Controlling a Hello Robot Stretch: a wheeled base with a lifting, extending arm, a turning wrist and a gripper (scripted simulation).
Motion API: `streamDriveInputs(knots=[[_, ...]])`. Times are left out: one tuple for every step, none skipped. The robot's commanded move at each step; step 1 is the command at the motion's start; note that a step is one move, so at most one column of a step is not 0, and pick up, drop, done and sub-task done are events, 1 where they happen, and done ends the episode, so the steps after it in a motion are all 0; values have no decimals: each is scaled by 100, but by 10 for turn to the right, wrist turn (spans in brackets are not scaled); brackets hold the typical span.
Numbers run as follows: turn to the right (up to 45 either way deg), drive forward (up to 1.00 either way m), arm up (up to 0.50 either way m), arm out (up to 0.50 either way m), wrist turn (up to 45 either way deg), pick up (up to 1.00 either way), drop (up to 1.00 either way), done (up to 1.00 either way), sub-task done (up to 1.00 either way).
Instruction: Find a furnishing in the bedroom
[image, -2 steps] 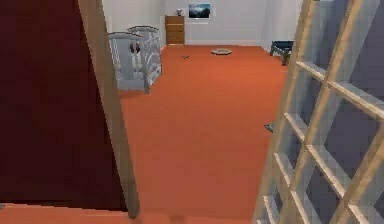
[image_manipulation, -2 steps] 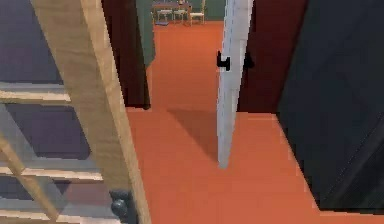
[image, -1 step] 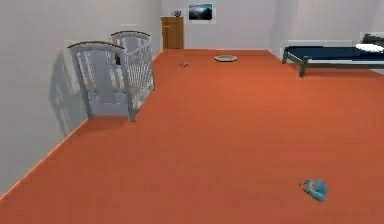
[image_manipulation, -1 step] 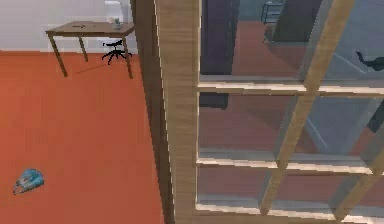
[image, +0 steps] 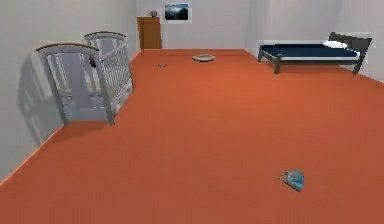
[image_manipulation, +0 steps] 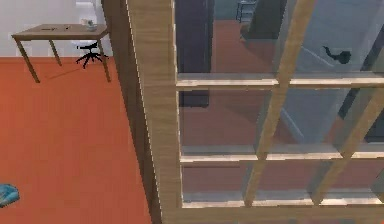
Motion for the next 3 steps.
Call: streamDriveInputs(knots=[[0,25,0,0,0,0,0,0,0],[450,0,0,0,0,0,0,0,0],[210,0,0,0,0,0,0,0,0]])
